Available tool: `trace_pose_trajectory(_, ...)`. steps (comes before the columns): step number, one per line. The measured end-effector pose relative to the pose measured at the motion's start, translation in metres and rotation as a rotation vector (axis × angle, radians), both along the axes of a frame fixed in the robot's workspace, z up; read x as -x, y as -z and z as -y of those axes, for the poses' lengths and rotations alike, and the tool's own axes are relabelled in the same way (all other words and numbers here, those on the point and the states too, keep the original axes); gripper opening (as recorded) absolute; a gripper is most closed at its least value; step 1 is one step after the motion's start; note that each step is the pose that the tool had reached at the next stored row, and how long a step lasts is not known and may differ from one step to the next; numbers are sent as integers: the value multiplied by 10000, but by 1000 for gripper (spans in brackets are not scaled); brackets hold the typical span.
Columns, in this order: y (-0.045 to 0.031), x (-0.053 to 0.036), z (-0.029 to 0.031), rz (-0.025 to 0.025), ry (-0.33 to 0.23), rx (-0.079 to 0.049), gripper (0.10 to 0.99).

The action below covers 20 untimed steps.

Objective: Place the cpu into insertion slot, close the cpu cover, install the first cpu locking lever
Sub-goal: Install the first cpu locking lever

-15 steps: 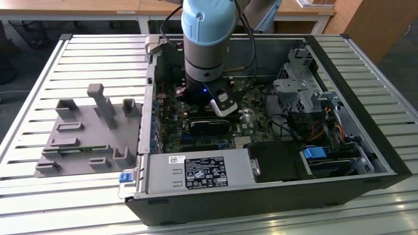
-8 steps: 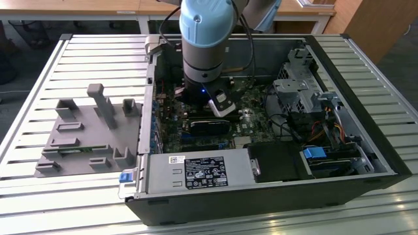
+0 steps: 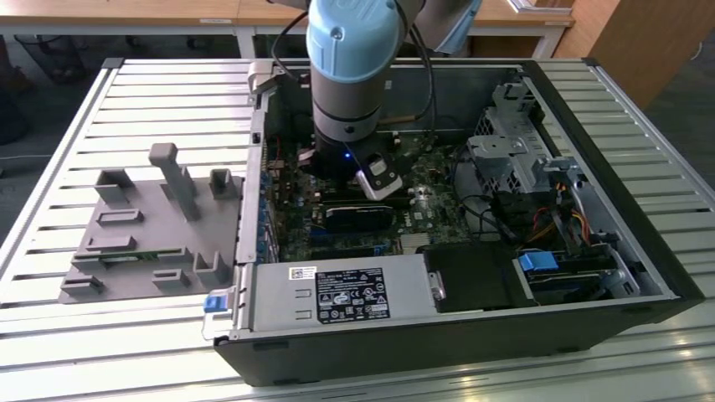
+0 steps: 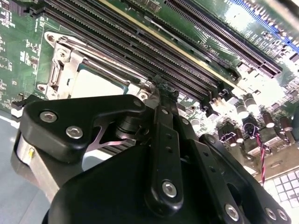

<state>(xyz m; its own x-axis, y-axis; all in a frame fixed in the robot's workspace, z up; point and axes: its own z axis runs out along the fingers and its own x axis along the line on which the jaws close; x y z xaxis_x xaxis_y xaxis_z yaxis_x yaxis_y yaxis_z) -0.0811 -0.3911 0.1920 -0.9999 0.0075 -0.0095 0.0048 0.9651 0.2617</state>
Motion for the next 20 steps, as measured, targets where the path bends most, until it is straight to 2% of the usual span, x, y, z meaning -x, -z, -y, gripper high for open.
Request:
trace_pose_trajectory(11,-74,-2,-1,0,17,-11,106)
trace_pose_trajectory(20,-217,-7,-2,0,42,-12,106)
